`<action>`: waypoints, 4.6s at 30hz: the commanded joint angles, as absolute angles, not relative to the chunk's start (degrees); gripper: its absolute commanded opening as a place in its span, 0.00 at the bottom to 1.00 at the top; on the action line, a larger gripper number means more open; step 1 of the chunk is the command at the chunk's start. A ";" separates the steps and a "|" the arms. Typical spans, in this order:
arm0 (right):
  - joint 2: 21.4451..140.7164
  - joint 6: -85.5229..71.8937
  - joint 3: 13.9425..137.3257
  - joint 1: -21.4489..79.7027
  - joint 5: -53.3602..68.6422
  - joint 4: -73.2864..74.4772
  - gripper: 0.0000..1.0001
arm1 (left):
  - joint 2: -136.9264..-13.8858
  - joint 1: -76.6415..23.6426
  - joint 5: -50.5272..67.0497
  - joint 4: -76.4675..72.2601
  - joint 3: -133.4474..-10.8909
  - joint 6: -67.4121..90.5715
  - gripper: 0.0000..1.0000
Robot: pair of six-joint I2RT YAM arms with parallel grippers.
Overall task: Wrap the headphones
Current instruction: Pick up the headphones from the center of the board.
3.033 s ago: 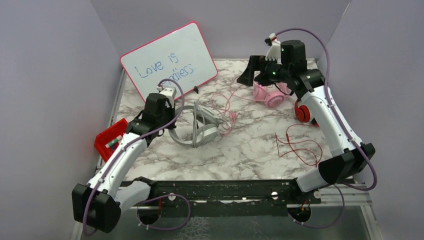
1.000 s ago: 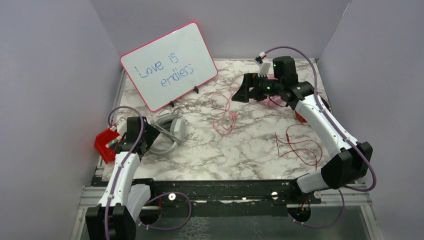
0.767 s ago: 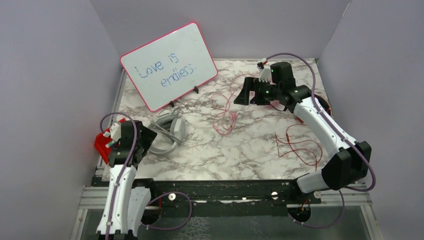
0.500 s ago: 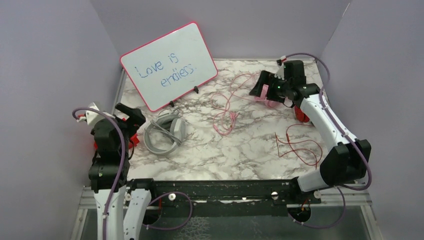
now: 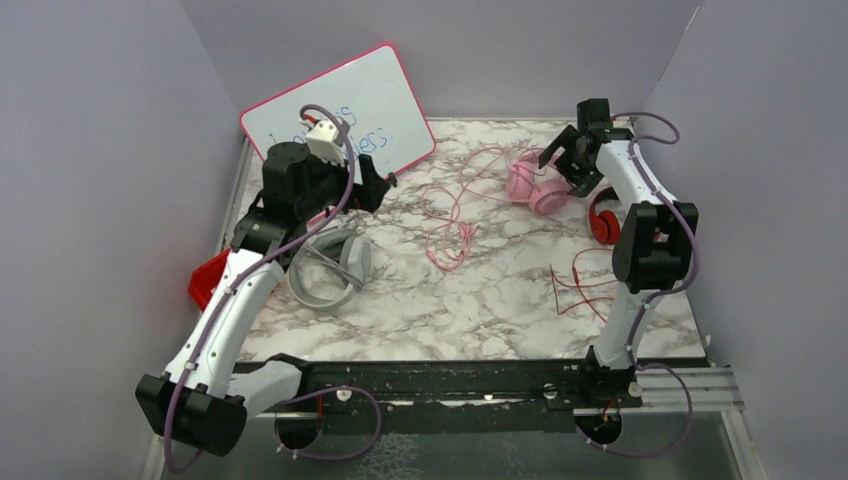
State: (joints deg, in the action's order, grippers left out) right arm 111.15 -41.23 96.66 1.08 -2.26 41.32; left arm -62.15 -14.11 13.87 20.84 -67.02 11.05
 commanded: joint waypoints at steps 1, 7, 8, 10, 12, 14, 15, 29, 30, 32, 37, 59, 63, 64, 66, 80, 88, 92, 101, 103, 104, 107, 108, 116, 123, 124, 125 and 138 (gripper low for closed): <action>114.48 -53.23 98.84 0.35 -9.25 49.88 1.00 | -59.18 -20.38 19.72 17.03 -66.15 7.74 0.99; 118.13 -59.14 97.24 0.28 -7.32 46.87 1.00 | -57.41 -22.97 19.66 16.62 -63.46 7.68 0.98; 119.26 -60.50 97.97 0.34 -6.16 47.77 0.98 | -57.40 -23.02 19.42 16.84 -63.57 7.45 0.98; 120.71 -62.11 97.77 0.31 -3.92 47.05 0.95 | -57.34 -23.12 18.68 17.33 -64.24 7.02 0.98; 121.29 -63.17 96.69 0.34 -3.02 45.51 0.87 | -57.54 -23.13 18.09 17.47 -64.86 6.66 0.98; 121.28 -64.32 95.76 0.30 -3.55 45.01 0.82 | -58.26 -23.17 17.76 17.75 -65.71 6.30 0.98; 121.06 -64.57 95.24 0.33 -3.23 44.51 0.77 | -58.72 -23.18 17.40 18.02 -66.25 6.37 0.98; 96.87 -32.29 82.24 1.70 -8.71 31.50 0.01 | -70.14 -23.12 17.79 20.51 -78.32 11.00 0.98; 94.45 -27.15 81.35 2.09 -8.12 30.15 0.01 | -71.32 -23.12 18.29 20.60 -79.64 12.16 0.98; 89.26 -16.11 78.37 2.58 -0.15 23.94 0.01 | -73.56 -23.12 19.50 20.56 -82.18 13.64 0.99; 76.55 7.58 70.63 12.40 9.75 9.35 0.01 | -78.96 -23.03 23.17 20.65 -90.74 18.13 0.98; 85.82 25.30 96.21 25.36 18.25 23.36 0.01 | -76.96 -26.29 36.43 16.38 -85.77 28.05 0.97; 84.84 27.44 92.93 25.34 17.65 21.16 0.01 | -71.61 -26.21 23.79 20.04 -85.98 24.38 0.97; 84.74 28.34 92.60 25.39 17.39 21.17 0.01 | -70.49 -26.19 19.66 21.68 -85.93 24.25 0.98; 84.55 30.49 92.25 25.57 18.09 21.74 0.01 | -69.42 -25.80 15.79 23.12 -85.68 24.01 0.99; 82.44 41.14 89.03 29.02 22.68 22.03 0.01 | -81.78 -24.96 37.16 28.39 -91.61 24.29 0.87; 82.56 41.00 89.00 29.68 20.74 21.31 0.01 | -79.72 -24.97 37.70 27.70 -85.10 25.11 0.92; 83.32 40.78 90.18 30.35 20.48 22.40 0.01 | -80.44 -25.08 37.59 26.87 -83.42 25.22 0.99; 84.15 40.35 89.58 31.26 18.73 21.50 0.01 | -81.95 -24.92 43.45 23.95 -83.05 27.07 0.68; 84.28 39.73 89.34 31.23 17.88 20.98 0.02 | -81.44 -24.60 44.35 23.90 -82.02 27.24 0.72; 84.40 39.40 89.38 31.20 17.74 20.88 0.02 | -80.80 -24.45 44.15 23.92 -81.37 27.20 0.83; 84.22 38.28 89.36 31.20 17.15 19.86 0.02 | -79.57 -24.43 44.13 23.87 -79.61 27.21 0.94; 84.30 38.11 89.45 31.22 17.14 19.71 0.03 | -79.67 -24.48 44.41 23.77 -79.27 27.36 0.93; 84.41 37.53 88.54 31.26 15.78 18.52 0.14 | -79.73 -21.05 44.01 23.59 -81.15 27.41 0.48; 83.59 29.79 87.57 31.17 12.93 15.03 0.64 | -79.50 -14.33 51.31 20.06 -80.01 30.46 0.30; 83.65 27.78 88.11 31.11 12.58 15.14 0.68 | -79.48 -13.66 52.44 19.42 -79.65 30.88 0.30; 83.74 25.67 88.95 30.82 12.46 15.46 0.73 | -79.43 -12.99 53.66 18.54 -79.37 31.47 0.30; 83.69 -19.89 95.40 -4.09 35.32 18.10 1.00 | -77.93 -8.93 56.11 3.77 -78.54 43.77 0.29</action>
